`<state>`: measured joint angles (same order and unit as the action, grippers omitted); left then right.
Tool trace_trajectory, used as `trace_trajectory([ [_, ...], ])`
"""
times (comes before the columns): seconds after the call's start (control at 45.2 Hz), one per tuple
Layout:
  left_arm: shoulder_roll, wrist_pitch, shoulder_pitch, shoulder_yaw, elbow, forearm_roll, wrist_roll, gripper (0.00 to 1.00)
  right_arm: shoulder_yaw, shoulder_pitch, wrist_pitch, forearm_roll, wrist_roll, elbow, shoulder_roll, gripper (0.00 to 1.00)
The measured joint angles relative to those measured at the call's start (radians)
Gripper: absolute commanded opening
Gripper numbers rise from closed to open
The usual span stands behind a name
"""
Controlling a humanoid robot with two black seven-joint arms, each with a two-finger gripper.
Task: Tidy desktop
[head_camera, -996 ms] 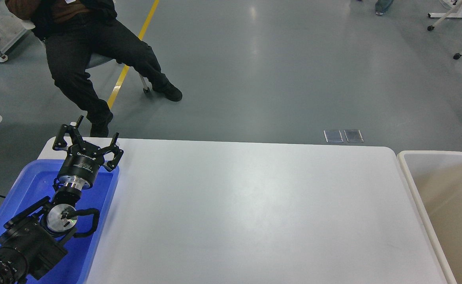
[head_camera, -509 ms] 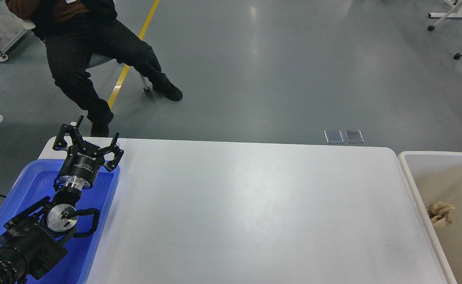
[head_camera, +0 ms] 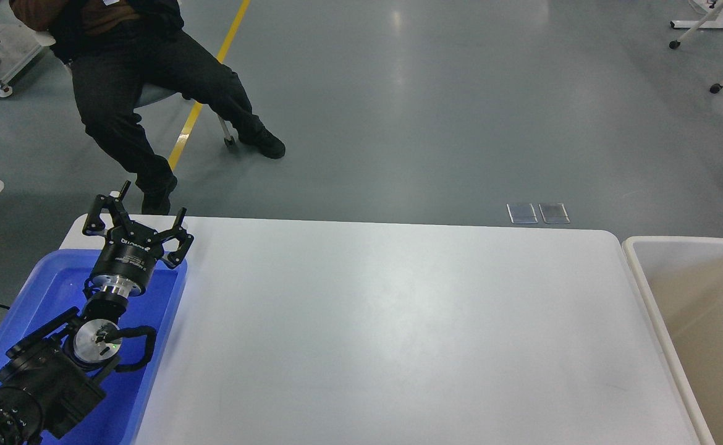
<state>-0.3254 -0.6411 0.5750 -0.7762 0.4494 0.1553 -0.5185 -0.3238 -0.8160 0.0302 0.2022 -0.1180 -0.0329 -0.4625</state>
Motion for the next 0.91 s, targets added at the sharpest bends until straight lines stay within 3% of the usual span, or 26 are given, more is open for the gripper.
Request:
trace_trajectory([
  [0.243,0.000,0.000,0.000,0.000,0.000,0.000,0.000,1.00,-0.190,-0.088,-0.032,0.006,0.007,-0.048,0.018,1.00],
  [0.443,0.000,0.000,0.000,0.000,0.000,0.000,0.000,1.00,-0.441,-0.119,-0.182,0.023,0.010,-0.154,0.053,1.00],
  [0.598,0.000,0.000,0.000,0.001,0.000,0.000,-0.001,1.00,-0.551,-0.126,-0.308,0.038,0.010,-0.232,0.123,1.00],
  [0.907,0.000,0.000,0.000,0.001,0.000,0.000,-0.001,1.00,-0.618,-0.120,-0.390,0.058,0.009,-0.300,0.326,1.00],
])
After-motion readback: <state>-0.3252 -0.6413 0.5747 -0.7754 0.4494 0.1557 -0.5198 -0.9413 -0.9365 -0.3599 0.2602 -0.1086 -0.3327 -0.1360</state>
